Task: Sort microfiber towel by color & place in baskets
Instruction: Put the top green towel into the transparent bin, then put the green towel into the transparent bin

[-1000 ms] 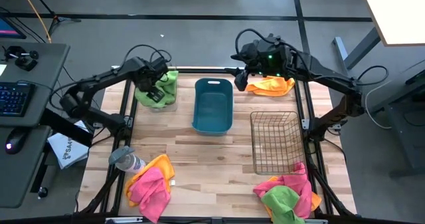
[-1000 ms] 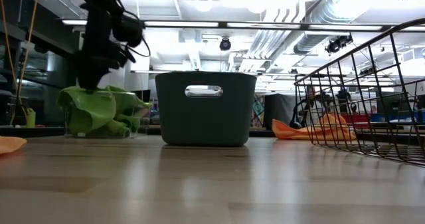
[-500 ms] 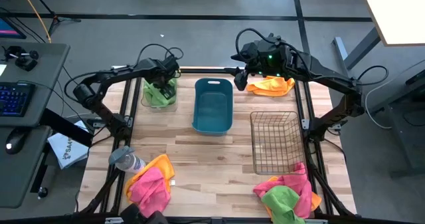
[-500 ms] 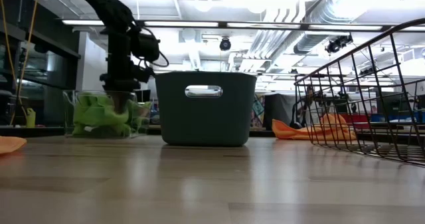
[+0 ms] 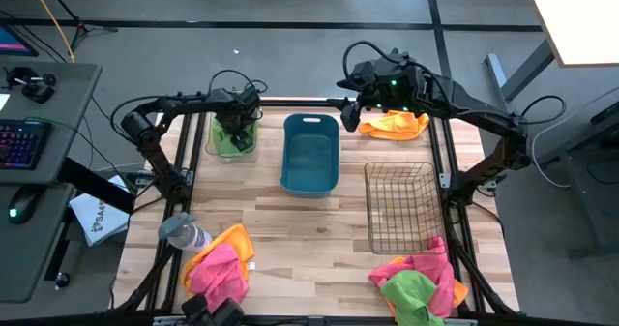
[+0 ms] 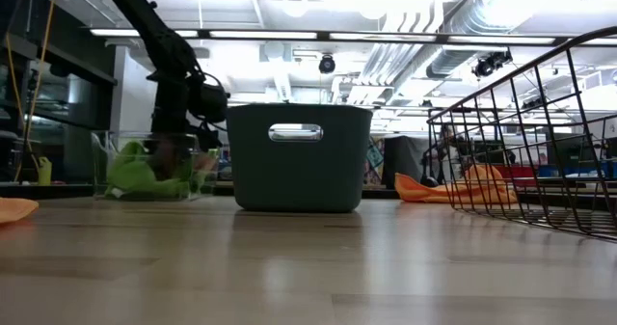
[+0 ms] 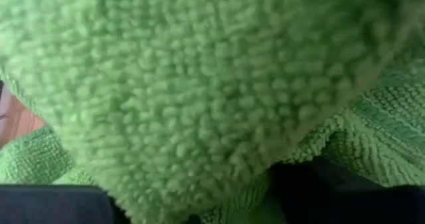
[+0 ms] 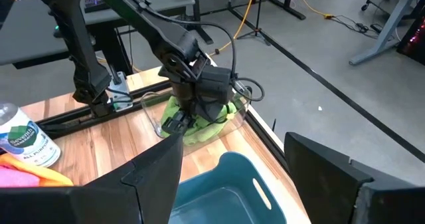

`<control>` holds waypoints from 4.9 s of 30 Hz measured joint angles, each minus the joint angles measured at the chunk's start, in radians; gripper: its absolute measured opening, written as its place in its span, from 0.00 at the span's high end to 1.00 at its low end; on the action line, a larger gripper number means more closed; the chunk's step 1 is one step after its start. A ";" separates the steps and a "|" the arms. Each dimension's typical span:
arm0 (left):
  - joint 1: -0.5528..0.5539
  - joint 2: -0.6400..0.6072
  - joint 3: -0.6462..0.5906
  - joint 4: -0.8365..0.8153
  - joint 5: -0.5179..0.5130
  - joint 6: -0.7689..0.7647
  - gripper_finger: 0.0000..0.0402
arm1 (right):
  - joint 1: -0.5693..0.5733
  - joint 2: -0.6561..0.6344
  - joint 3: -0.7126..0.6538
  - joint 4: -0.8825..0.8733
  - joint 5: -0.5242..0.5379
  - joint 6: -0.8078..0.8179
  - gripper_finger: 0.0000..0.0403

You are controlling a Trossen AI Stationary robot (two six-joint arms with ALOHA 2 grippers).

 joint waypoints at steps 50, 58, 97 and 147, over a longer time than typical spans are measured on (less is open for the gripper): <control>-0.344 -0.563 0.320 0.130 0.547 -0.295 0.54 | 0.813 0.142 0.000 -0.625 -0.409 1.141 0.36; -0.350 -0.563 0.320 0.261 0.741 -0.474 0.54 | 1.024 0.362 0.000 -0.618 -0.462 1.327 0.36; -0.679 -0.658 0.320 0.788 0.522 -0.720 0.54 | 1.188 0.410 0.391 -0.858 0.173 1.422 0.99; -0.544 -0.393 0.320 0.918 1.065 -0.808 0.40 | 0.055 0.338 0.512 0.038 -0.756 -0.263 1.00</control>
